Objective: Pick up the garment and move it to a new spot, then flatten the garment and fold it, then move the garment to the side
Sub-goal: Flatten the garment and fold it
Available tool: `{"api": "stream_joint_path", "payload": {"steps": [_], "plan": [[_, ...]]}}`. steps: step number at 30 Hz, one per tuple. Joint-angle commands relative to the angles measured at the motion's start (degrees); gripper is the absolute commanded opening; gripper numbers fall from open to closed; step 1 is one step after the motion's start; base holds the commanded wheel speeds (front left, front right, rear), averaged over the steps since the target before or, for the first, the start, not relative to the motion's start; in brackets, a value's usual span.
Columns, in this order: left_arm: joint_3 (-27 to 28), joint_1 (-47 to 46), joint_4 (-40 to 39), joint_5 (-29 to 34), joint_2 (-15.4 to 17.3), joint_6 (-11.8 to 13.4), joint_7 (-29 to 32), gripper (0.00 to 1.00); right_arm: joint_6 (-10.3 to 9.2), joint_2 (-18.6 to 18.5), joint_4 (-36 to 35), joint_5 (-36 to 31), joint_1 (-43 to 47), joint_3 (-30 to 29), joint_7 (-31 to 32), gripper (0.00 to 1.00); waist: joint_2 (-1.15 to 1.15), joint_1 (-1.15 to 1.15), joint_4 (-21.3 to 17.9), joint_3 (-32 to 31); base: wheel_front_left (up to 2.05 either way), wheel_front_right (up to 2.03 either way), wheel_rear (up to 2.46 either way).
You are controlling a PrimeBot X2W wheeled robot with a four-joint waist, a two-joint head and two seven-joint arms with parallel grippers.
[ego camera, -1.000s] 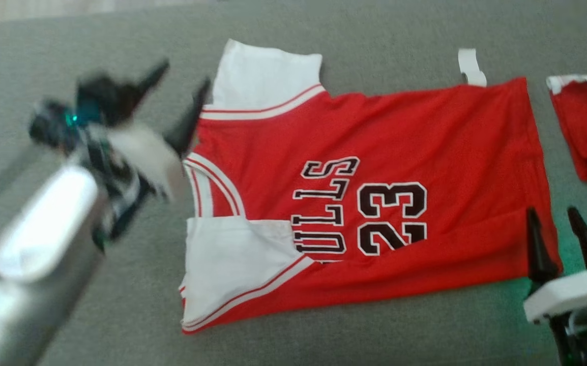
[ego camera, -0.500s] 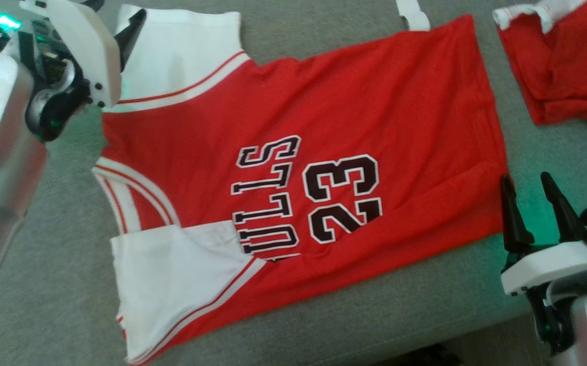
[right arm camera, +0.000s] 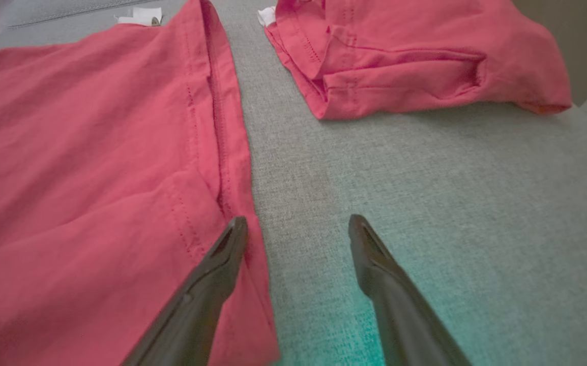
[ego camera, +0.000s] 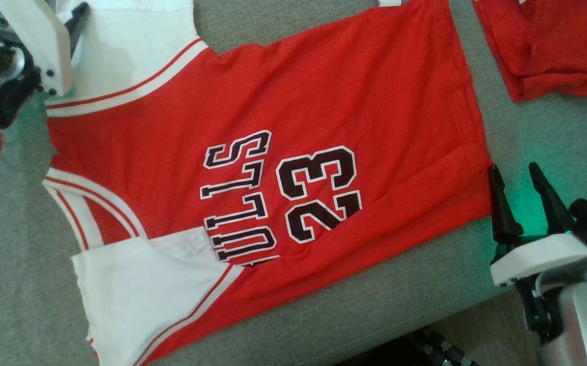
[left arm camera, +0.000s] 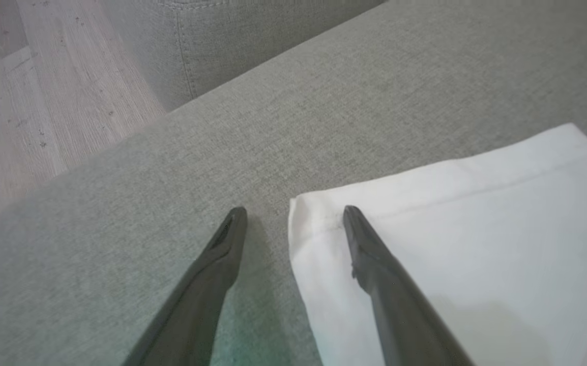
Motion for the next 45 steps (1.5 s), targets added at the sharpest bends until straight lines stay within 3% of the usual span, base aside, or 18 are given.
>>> {"api": "stream_joint_path", "payload": {"steps": [1, 3, 4, 5, 13, 17, 21, 31, 38, 45], "plan": [[1.4, -2.8, -0.5, -0.1, 2.5, 0.1, -0.2, 0.91, -0.05, -0.8, -1.0, 0.2, -1.0, 0.9, -0.7, 1.00, 0.00, 0.00, -0.2, 0.1, 0.00, 0.00, 0.00], [1.1, -2.9, -0.1, -0.6, 2.3, 0.1, -0.1, 0.35, -0.05, -0.8, -0.7, 0.1, -1.3, 1.0, -0.9, 1.00, 0.00, 0.00, -0.3, 0.1, 0.00, 0.00, 0.00], [0.9, -2.9, 0.0, -0.8, 2.3, 0.1, 0.1, 0.13, -0.05, -0.8, -0.5, 0.1, -1.3, 1.0, -0.9, 1.00, 0.00, 0.00, -0.4, 0.1, 0.00, 0.00, 0.00], [0.6, -2.9, 0.0, -1.1, 2.3, 0.1, 0.2, 0.00, -0.05, -0.8, -0.4, 0.1, -1.4, 0.9, -1.0, 1.00, 0.00, 0.00, -0.4, 0.1, 0.00, 0.00, 0.00], [-0.1, -3.4, 0.2, -1.2, 2.3, 0.1, -4.3, 0.00, -0.05, -1.8, -2.4, 0.3, -2.8, 1.1, -0.2, 1.00, 0.00, 0.00, 0.4, -1.3, 0.00, 0.00, 0.00], [-1.2, -3.5, 0.2, -0.4, 1.4, 0.1, -8.2, 0.00, -0.05, -3.1, -4.4, -1.0, -7.5, 1.5, 3.4, 1.00, 0.00, 0.00, 1.5, -2.8, 0.00, 0.00, 0.00], [-2.1, -3.5, -0.3, -0.9, 0.4, 0.1, -10.1, 0.00, -0.05, -1.9, -3.1, -2.7, -13.5, 2.1, 7.0, 1.00, 0.00, 0.00, 2.5, -3.7, 0.00, 0.00, 0.00], [-6.8, -5.3, -3.2, -2.4, -0.8, 0.1, -13.5, 0.00, -0.05, -0.1, 17.2, -3.9, -36.0, 4.3, 19.0, 1.00, 0.00, 0.00, 6.5, -3.9, 0.00, 0.00, 0.00], [-9.7, -6.8, -3.8, -3.7, -1.0, 0.1, -14.8, 0.00, -0.05, -2.2, 28.6, -1.2, -43.8, 7.4, 26.0, 1.00, 0.00, 0.00, 7.7, -3.8, 0.00, 0.00, 0.00], [-12.0, -8.1, -3.7, -4.9, -1.1, 0.1, -15.7, 0.00, -0.05, -3.5, 35.5, -1.4, -49.0, 8.3, 26.9, 1.00, 0.00, 0.00, 8.5, -2.9, 0.00, 0.00, 0.00]]}}
